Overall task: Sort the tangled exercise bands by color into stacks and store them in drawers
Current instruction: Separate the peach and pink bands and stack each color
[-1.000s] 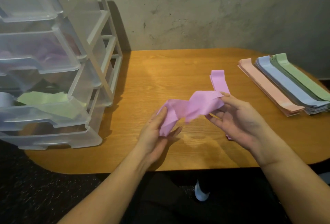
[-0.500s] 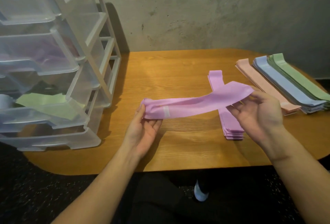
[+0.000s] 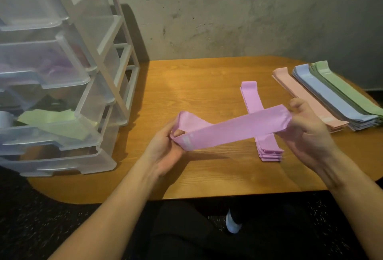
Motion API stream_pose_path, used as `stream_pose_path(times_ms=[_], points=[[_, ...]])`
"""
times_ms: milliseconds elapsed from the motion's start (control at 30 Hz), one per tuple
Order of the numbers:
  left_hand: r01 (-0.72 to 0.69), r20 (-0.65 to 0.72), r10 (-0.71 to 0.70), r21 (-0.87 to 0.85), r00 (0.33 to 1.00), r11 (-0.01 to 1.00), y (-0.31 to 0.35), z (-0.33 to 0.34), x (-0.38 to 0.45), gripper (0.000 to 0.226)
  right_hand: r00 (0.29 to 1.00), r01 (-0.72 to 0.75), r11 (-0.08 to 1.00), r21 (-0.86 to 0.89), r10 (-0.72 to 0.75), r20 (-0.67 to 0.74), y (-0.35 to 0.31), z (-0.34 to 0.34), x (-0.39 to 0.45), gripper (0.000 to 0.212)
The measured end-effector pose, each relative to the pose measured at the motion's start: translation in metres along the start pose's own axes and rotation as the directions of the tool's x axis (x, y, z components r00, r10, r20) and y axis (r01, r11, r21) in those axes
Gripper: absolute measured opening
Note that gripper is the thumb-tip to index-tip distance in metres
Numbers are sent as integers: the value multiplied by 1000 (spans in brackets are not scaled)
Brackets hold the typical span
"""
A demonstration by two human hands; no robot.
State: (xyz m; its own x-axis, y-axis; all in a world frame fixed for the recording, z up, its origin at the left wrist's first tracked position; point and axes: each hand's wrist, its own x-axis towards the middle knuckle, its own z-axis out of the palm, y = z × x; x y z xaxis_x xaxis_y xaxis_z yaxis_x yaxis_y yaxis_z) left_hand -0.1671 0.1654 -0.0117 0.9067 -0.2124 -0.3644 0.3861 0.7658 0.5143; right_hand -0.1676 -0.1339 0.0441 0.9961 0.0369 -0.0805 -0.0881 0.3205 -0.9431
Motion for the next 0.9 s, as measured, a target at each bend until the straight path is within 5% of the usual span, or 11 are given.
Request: stream_pose_path(times_ms=[100, 267, 333, 500, 567, 800, 900], points=[[5, 22, -10, 223, 1000, 975, 7, -1, -5, 46, 994, 52, 906, -420, -6, 110, -7, -10, 2, 42], [-47, 31, 34, 653, 999, 756, 26, 10, -14, 57, 932, 181, 392, -902, 224, 284, -28, -24, 8, 42], [-41, 23, 35, 748, 999, 663, 34, 16, -14, 63, 914, 244, 159, -957, 291, 282, -30, -27, 13, 48], [-47, 29, 45, 884, 999, 466, 42, 20, -13, 46, 903, 371, -44, -928, 252, 349, -33, -24, 20, 21], [-35, 16, 51, 916, 999, 400, 44, 18, -11, 40, 901, 377, -27, -926, 241, 360, -34, -29, 23, 20], [25, 25, -175, 960, 984, 278, 55, 2, -12, 53, 917, 299, 339, -892, 159, 367, -42, -43, 29, 20], [8, 39, -185, 969, 982, 248, 51, 2, -13, 48, 925, 290, 413, -863, 111, 363, -41, -47, 30, 21]])
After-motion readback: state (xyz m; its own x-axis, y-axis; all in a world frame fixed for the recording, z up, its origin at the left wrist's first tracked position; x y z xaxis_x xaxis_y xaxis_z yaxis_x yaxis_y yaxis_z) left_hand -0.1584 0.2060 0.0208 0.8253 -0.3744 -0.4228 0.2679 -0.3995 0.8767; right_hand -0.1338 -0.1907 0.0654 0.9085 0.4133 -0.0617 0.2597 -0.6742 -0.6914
